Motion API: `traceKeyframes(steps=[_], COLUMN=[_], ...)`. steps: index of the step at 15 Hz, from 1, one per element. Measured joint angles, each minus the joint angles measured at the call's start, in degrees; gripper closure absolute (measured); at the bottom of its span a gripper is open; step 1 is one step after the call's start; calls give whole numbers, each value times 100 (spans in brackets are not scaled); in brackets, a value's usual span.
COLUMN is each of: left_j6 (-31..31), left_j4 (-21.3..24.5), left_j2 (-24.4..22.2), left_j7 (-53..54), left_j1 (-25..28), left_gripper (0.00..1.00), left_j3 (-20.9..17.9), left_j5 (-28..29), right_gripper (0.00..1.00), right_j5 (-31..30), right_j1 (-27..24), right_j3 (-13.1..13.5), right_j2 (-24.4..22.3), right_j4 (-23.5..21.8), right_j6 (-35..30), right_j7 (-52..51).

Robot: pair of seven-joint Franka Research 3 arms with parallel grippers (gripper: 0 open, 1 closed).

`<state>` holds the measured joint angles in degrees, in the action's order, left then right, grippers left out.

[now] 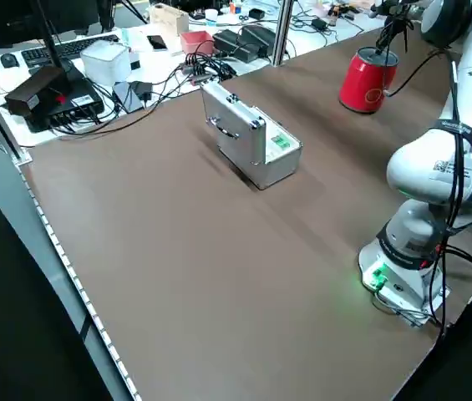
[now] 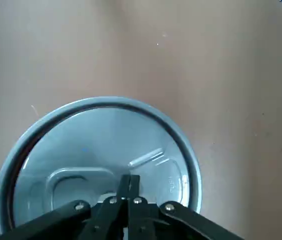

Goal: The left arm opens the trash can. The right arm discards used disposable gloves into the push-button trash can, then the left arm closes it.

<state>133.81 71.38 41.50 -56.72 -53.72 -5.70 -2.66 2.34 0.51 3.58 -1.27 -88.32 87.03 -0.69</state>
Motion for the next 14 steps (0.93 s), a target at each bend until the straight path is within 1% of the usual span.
traceKeyframes(steps=[8,11,14], left_j6=[-1,-1,-3], left_j4=[-26,-33,-33], left_j2=[5,5,5], left_j7=[-1,-3,-4], left_j1=[-2,-3,-4], left_gripper=[99,99,99], left_j3=[-5,-5,-6], left_j5=[0,0,0], right_gripper=[1,1,1], right_j5=[-8,-19,-80], right_j1=[-102,-104,-106], right_j3=[19,25,28], right_j2=[-7,-7,-7], right_j4=[0,1,0], right_j6=[49,274,326], right_j7=[-2,-2,-2])
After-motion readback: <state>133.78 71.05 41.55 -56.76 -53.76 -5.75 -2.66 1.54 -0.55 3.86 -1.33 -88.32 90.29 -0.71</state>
